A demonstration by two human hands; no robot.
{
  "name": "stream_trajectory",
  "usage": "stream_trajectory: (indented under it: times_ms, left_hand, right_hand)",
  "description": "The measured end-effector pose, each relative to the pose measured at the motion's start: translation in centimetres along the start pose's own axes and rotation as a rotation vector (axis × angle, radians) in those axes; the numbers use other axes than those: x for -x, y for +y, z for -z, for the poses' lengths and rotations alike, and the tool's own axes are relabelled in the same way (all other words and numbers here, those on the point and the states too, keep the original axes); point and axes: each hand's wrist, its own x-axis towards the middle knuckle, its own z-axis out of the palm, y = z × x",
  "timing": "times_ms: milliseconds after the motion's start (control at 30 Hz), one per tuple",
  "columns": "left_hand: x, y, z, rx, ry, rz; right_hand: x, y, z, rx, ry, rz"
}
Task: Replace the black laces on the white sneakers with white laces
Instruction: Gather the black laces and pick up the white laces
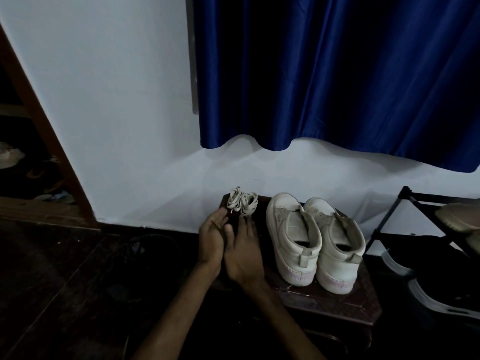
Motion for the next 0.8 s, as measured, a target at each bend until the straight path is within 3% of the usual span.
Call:
stream_trajectory:
  times_ms: [100, 233, 300, 367, 500, 600, 633, 667, 733, 800]
  left_hand:
    - [-0.2, 0.9, 0.2, 0.118, -0.002, 0.089]
    - [0.6, 1.1, 0.5, 0.207, -0.002, 0.107]
    - [0.3, 1.1, 0.5, 0.228, 0.027, 0.120]
    - [0.6, 0.9, 0.2, 0.228, 0.037, 0.114]
    - [2.7, 0.7, -0.3, 0.164, -0.071, 0.125]
    - [3.2, 0.8, -0.1, 0.308, -0.080, 0.323]
    - [3.5, 0.6, -0.1, 0.302, -0.105, 0.312]
    - [3.9, 0.6, -0.4, 0.450, -0.107, 0.357]
    - [4.5, 0.6, -0.6, 0.582, -0.117, 0.366]
    - [4.3, 1.7, -0.4, 0.676, -0.053, 0.338]
  right_hand:
    - [-0.1, -0.4, 0.4, 0.136, -0.056, 0.069]
    - [0.5, -0.7, -0.4, 0.347, 0.003, 0.228]
    - [0.5, -0.5, -0.4, 0.306, 0.005, 0.242]
    - [0.2, -0.5, 0.2, 0.103, -0.002, 0.173]
    - [0.5, -2.7, 1.4, -0.559, 0.193, -0.051]
    - [-0.9, -4.4, 1.7, -1.179, 0.196, -0.374]
    - [-1.6, -4.5, 2.0, -1.384, 0.178, -0.513]
    - [-2.2, -4.8, 2.3, -1.556, 0.148, -0.619]
    - [-2.8, -5.5, 2.8, -1.752, 0.086, -0.673]
    - [-2.7, -6.3, 2.7, -1.668, 0.046, -0.593]
